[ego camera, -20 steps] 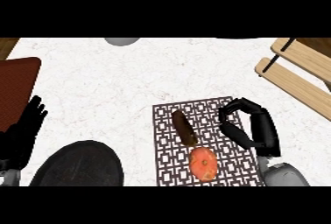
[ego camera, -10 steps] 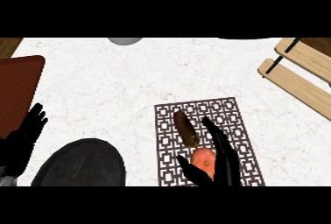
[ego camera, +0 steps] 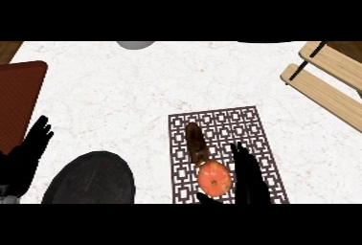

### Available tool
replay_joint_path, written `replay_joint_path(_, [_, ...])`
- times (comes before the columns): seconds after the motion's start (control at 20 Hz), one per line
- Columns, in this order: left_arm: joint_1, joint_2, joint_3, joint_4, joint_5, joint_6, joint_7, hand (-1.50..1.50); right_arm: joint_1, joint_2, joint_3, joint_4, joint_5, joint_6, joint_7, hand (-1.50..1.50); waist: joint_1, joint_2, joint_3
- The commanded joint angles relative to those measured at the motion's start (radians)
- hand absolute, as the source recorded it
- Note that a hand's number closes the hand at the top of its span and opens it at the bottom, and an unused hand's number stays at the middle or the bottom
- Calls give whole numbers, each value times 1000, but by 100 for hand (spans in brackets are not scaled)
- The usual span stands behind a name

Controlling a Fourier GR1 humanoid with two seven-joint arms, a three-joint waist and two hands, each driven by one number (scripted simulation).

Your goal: Pick the squash from the placemat and place it in the tiered shelf

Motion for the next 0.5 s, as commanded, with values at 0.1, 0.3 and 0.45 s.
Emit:
replay_joint_path(0.1, [-19,6,-1,-2,1,-13,12,0,-4,-10,63,-69,164,432,260,-150,27,9,1])
replay_joint_path(0.3, [-30,-13,-12,4,-14,-18,-14,0,-76,65,113,-158,215,746,431,-150,39,11,7])
replay_joint_path(0.45, [-40,-10,-5,31,-8,-41,-10,0,-140,105,106,-227,206,958,515,-150,38,13,9])
